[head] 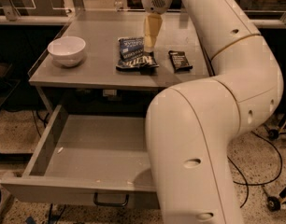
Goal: Place blue chip bag into top drawer
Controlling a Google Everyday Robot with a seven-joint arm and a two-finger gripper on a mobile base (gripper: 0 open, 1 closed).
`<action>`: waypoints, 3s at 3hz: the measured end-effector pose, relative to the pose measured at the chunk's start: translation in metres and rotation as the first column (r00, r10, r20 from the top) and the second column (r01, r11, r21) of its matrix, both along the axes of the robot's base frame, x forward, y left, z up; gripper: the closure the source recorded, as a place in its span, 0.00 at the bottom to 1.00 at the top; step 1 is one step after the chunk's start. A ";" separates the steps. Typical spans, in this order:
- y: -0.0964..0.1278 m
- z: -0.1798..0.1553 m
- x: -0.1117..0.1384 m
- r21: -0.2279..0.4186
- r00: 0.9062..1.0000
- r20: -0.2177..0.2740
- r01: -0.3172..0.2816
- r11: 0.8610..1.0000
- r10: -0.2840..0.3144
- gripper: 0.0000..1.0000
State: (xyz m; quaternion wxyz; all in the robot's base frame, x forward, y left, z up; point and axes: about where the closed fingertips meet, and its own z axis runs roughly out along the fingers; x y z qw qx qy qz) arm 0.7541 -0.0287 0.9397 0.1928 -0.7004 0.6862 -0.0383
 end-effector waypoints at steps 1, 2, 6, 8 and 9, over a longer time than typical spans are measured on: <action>-0.003 -0.013 0.008 -0.008 1.000 -0.008 -0.001 1.000 0.001 0.00; -0.007 -0.026 0.015 -0.012 1.000 -0.016 -0.001 1.000 0.001 0.00; 0.004 -0.079 0.028 0.001 0.996 -0.093 0.016 1.000 -0.016 0.00; 0.021 -0.104 0.027 0.016 0.990 -0.141 -0.012 1.000 0.014 0.00; 0.021 -0.106 0.026 0.017 0.989 -0.146 -0.011 1.000 0.014 0.00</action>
Offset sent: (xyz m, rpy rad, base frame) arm 0.0171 -0.0263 -0.0312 -0.0505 0.0986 0.0046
